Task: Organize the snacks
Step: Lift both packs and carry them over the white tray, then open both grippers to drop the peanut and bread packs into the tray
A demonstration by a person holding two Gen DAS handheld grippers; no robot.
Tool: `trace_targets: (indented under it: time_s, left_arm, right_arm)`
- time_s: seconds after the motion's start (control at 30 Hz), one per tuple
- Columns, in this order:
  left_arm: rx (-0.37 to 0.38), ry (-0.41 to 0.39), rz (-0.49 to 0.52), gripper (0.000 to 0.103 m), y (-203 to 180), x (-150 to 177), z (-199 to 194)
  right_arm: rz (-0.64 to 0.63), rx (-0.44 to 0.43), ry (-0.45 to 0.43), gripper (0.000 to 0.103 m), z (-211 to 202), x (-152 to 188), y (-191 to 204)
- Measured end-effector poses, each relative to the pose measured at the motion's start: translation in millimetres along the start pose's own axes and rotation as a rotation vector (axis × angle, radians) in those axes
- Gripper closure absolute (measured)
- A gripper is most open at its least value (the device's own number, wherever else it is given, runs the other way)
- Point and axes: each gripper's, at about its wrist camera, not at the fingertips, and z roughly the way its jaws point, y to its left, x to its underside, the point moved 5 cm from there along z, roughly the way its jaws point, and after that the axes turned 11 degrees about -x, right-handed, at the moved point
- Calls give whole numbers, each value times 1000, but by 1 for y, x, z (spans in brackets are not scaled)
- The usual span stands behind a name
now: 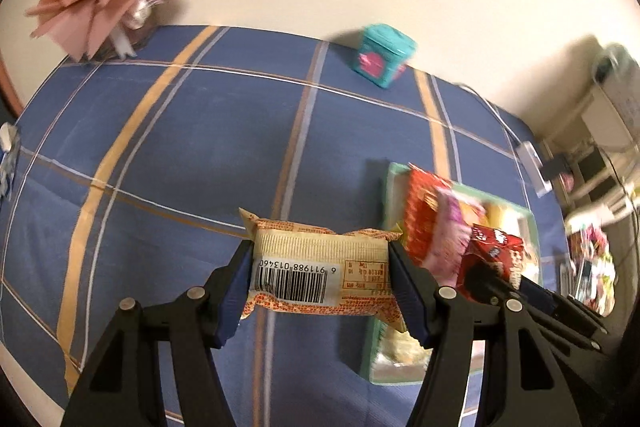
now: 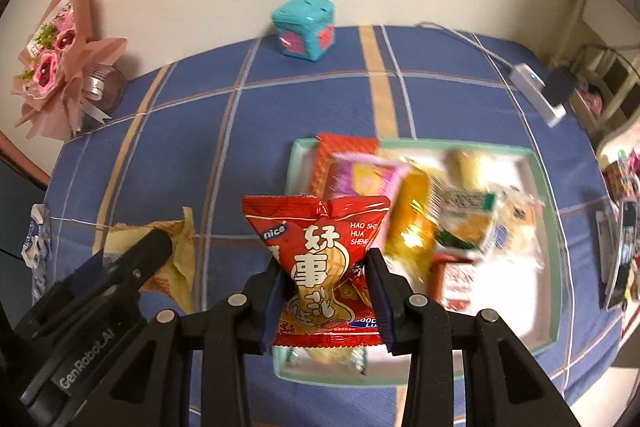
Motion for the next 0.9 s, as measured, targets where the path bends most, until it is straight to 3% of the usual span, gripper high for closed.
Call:
trace_targets:
  time_s: [0.3,0.53,0.63,0.7,0.9]
  left_arm:
    - [45,53,191,36,-76,34,6]
    - [120,149,201,34,-100,51,23]
    - [163,204,162,34,-97,55,28]
    - [161,213,141,31,-90,54,29]
    - [135,176,108,25,-70,48,16]
  right_arm:
    - [136,110,78,62,0,25,-81]
    - [229,133,99,60,-2,34,-122]
    - [257,127,110,55,-1,36,-128]
    - [255,136,110,36,-1,36,-128]
    - [232,138,90,27,-8,38,-119]
